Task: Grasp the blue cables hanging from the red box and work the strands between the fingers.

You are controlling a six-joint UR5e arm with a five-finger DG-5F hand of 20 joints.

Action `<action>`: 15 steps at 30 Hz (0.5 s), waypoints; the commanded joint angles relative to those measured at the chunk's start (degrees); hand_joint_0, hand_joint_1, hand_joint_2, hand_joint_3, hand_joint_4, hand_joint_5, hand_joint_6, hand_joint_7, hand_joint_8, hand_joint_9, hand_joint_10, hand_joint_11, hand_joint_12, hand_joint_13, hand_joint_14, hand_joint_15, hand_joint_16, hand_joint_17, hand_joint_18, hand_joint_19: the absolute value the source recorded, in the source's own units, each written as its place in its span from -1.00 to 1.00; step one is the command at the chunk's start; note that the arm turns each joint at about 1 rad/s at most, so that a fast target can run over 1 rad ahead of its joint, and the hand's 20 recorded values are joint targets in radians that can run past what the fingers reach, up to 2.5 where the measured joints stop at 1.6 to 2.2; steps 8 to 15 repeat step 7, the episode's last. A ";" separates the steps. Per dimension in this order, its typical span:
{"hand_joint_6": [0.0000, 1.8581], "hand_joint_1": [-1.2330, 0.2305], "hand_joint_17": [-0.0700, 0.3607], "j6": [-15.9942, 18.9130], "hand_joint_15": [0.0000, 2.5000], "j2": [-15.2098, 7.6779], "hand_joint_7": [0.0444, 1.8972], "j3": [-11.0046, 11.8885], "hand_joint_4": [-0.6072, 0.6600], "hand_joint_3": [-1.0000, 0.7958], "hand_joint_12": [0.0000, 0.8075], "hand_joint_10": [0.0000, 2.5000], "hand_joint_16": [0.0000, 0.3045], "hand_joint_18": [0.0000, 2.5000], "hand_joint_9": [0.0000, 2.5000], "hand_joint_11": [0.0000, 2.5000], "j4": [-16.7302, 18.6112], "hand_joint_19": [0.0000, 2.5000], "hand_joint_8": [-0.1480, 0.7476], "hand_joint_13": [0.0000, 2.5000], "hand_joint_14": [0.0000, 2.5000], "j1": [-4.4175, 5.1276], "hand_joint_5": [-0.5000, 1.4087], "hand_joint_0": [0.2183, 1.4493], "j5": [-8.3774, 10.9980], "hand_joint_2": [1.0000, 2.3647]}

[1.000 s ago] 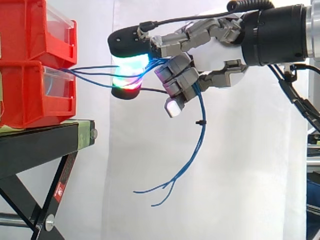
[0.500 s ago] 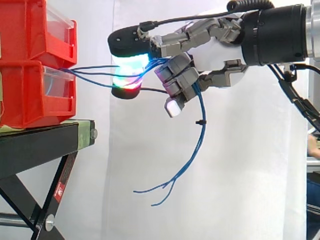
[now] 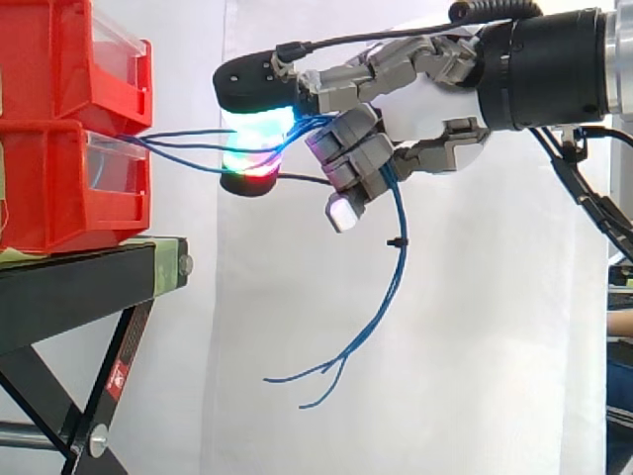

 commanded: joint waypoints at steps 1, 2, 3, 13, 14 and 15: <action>-0.41 -0.33 -0.09 0.00 0.28 0.00 0.40 0.04 0.05 -0.12 0.22 1.00 -0.63 -0.12 -0.53 0.90 0.00 -0.30 0.23 -0.51 1.00 0.00 0.01 0.02 0.00 -0.96; -0.41 -0.33 -0.08 0.00 0.28 0.00 0.40 -0.05 0.06 -0.12 0.21 1.00 -0.62 -0.12 -0.53 0.89 0.00 -0.29 0.24 -0.52 1.00 0.00 0.01 0.01 0.00 -0.96; -0.41 -0.33 -0.08 0.00 0.28 0.00 0.41 0.04 0.05 -0.12 0.22 1.00 -0.63 -0.12 -0.53 0.89 0.00 -0.29 0.24 -0.51 1.00 0.00 0.01 0.02 0.00 -0.96; -0.41 -0.33 -0.09 0.00 0.27 0.00 0.41 0.04 0.05 -0.12 0.22 1.00 -0.63 -0.12 -0.53 0.90 0.00 -0.28 0.24 -0.51 1.00 0.00 0.01 0.02 0.00 -0.96; -0.41 -0.33 -0.09 0.00 0.27 0.00 0.41 0.04 0.05 -0.12 0.22 1.00 -0.63 -0.12 -0.53 0.90 0.00 -0.28 0.24 -0.51 1.00 0.00 0.01 0.02 0.00 -0.96; -0.41 -0.33 -0.09 0.00 0.27 0.00 0.41 0.04 0.05 -0.12 0.22 1.00 -0.63 -0.12 -0.53 0.90 0.00 -0.28 0.24 -0.51 1.00 0.00 0.01 0.02 0.00 -0.96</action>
